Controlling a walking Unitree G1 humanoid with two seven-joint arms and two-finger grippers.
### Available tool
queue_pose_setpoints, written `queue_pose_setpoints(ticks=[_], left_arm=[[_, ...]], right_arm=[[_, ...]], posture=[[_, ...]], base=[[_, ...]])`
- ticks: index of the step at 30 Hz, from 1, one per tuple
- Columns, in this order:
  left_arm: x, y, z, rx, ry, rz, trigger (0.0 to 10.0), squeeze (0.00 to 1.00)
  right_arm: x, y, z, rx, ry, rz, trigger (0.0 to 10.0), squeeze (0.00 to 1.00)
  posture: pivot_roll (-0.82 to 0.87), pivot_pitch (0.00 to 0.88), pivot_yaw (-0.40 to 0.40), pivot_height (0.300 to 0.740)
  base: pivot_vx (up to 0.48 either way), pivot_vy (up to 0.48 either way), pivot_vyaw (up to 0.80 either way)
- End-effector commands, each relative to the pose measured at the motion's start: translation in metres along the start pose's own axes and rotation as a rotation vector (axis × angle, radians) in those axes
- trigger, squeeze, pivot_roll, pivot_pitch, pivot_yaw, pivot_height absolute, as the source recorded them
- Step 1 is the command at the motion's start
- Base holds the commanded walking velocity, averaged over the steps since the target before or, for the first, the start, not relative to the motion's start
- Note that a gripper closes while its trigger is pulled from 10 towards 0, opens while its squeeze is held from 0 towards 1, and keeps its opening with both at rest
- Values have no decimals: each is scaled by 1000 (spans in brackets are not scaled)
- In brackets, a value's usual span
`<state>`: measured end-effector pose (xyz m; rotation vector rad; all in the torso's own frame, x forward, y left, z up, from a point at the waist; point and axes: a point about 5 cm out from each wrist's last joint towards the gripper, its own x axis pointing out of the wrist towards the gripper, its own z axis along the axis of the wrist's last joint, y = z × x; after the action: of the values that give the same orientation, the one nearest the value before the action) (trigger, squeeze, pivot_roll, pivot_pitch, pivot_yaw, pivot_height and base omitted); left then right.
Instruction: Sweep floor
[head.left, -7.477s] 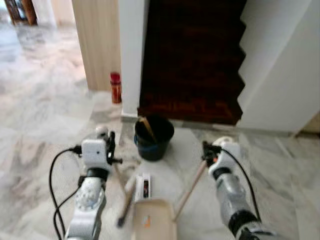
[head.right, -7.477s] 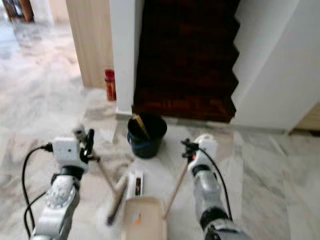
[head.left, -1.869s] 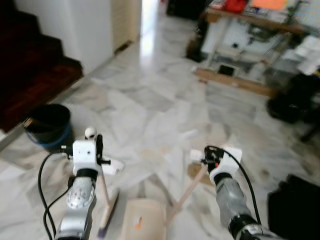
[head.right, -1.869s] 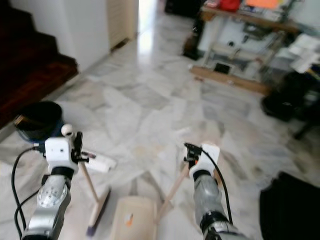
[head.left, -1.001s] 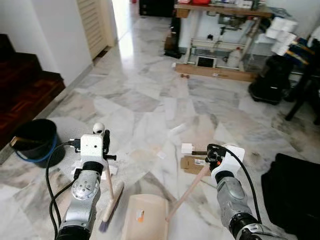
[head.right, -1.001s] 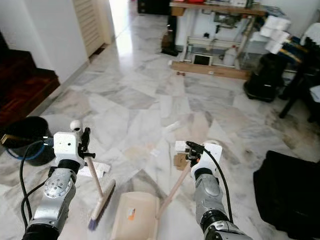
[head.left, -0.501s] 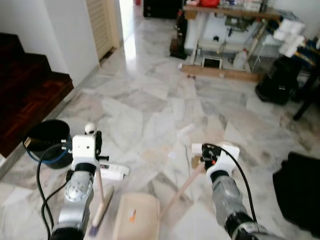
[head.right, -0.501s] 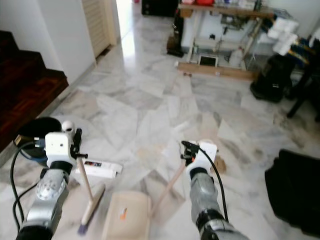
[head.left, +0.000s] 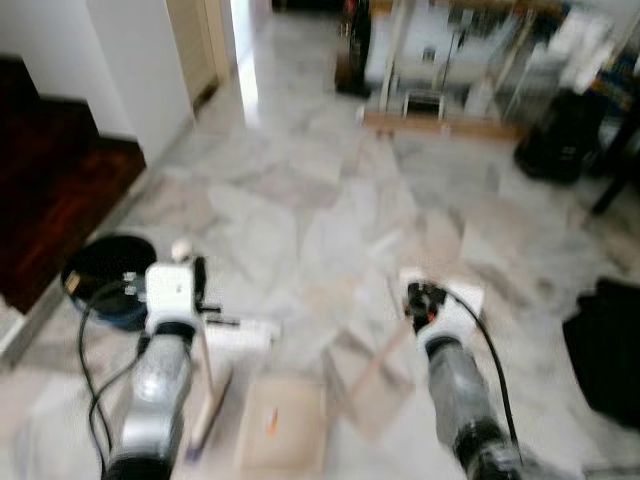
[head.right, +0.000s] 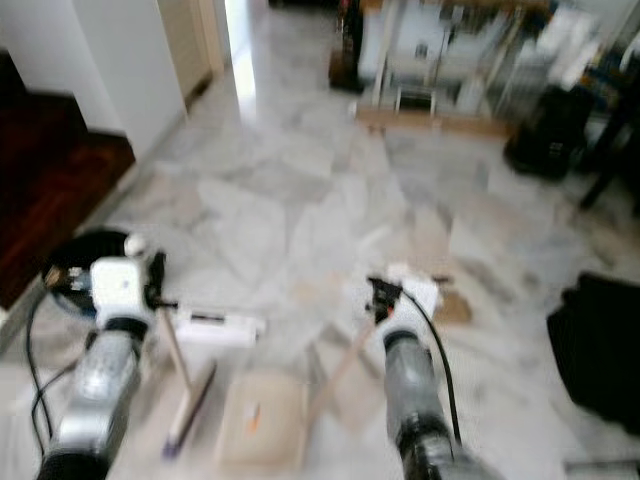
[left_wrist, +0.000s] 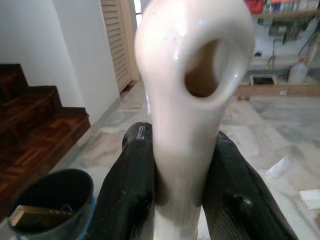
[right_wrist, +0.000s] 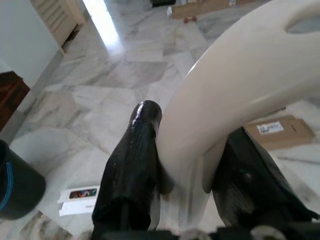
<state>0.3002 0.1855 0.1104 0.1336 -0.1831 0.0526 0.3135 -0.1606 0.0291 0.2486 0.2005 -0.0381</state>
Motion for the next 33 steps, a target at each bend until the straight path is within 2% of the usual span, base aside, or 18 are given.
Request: queue_pose_setpoints(ticks=[1,18,33], left_arm=[[5,3,14,16,-66,1,10000,0],[4,1,15,21,-75,-7,10000,0],[3,-5,19,18,-90,-9,10000,0]], right_arm=[[5,3,10,-1,-42,7,10000,0],[4,4,9,-2,-41,13,10000,0],[5,3,11,-8,-46,19,10000,0]], posture=[[92,0,-39,740],[93,0,-40,740],[94,0,-52,740]], base=[[0,480,0],[0,436,0],[0,0,0]])
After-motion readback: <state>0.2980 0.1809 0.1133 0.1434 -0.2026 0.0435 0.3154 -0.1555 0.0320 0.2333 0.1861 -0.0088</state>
